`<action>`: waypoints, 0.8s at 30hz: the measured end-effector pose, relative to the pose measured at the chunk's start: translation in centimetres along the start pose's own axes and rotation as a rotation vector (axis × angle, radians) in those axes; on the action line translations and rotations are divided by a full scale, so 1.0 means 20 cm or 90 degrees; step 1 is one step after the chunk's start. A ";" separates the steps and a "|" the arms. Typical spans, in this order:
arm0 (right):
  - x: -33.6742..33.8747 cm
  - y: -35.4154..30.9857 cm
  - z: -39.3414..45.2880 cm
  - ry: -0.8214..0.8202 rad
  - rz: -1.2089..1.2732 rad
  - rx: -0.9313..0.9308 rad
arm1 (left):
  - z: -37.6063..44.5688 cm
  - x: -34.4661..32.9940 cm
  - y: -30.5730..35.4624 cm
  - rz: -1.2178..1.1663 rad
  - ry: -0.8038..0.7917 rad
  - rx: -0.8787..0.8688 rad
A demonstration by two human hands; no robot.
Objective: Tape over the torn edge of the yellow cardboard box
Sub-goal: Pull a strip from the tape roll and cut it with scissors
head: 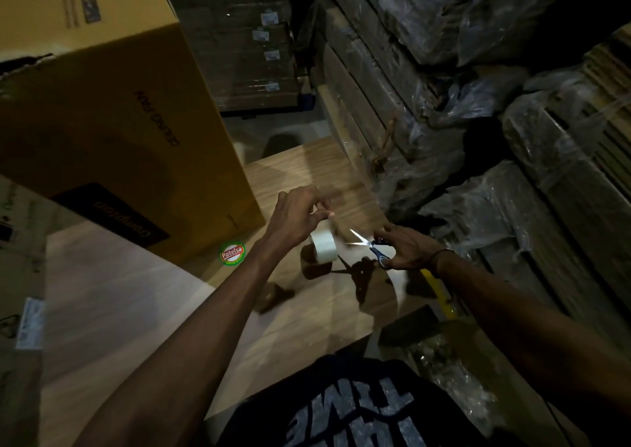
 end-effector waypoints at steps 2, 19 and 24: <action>0.01 -0.02 0.01 -0.001 -0.011 0.042 | 0.00 0.00 0.00 0.003 0.002 -0.004; 0.11 -0.26 0.28 -0.041 -0.167 0.188 | -0.05 0.03 -0.04 -0.029 -0.002 -0.005; 0.08 -0.30 0.29 -0.034 -0.187 0.194 | -0.05 0.05 -0.05 -0.035 0.002 -0.003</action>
Point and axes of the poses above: each hand's wrist, its own z-axis towards the middle knuckle, its own x-axis out of the back of the hand, y = z × x, the point moved 9 cm from there along z, towards the middle knuckle
